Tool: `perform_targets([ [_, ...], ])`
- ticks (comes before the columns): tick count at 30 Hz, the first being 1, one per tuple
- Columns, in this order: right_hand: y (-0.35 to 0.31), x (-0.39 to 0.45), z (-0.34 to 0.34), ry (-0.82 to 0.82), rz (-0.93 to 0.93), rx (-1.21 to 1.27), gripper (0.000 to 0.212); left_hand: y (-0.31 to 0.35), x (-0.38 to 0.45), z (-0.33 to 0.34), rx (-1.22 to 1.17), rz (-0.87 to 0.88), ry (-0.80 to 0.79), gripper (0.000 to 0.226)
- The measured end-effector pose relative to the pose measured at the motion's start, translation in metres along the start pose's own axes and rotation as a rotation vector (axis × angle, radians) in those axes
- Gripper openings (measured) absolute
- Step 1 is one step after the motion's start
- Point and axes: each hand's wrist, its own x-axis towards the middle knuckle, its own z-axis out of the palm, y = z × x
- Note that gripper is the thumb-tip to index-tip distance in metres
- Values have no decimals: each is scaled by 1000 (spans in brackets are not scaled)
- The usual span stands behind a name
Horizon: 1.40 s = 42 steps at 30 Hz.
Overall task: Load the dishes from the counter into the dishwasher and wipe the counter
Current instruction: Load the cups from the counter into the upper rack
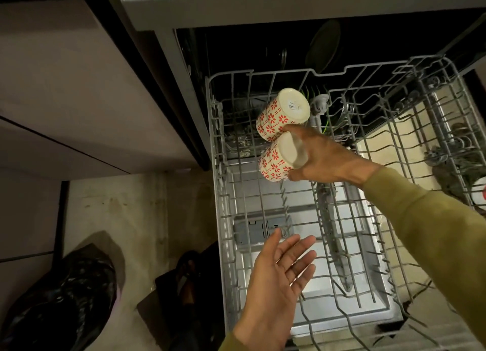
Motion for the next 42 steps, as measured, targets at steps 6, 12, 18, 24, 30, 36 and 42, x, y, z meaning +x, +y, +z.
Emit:
perform_targets([
  [6, 8, -8, 6, 59, 7, 56, 107, 4, 0, 5, 26, 36, 26, 45],
  [12, 12, -22, 9, 214, 3, 150, 98, 10, 0, 10, 248, 214, 101, 36],
  [18, -10, -72, 13, 395, 1, 221, 84, 24, -21, 13, 576, 572, 164, 24],
  [24, -55, -143, -1, 471, -87, 236, 67, 57, -81, 25, 936, 842, 256, 48],
  [30, -115, -218, -36, 535, -173, 215, 60, 72, -173, 34, 996, 1044, 350, 48],
  [36, -172, -280, -72, 516, -243, 257, 68, 59, -270, 31, 959, 1162, 416, 47],
  [42, -233, -313, -85, 524, -342, 274, 68, 64, -332, 12, 899, 1205, 508, 48],
])
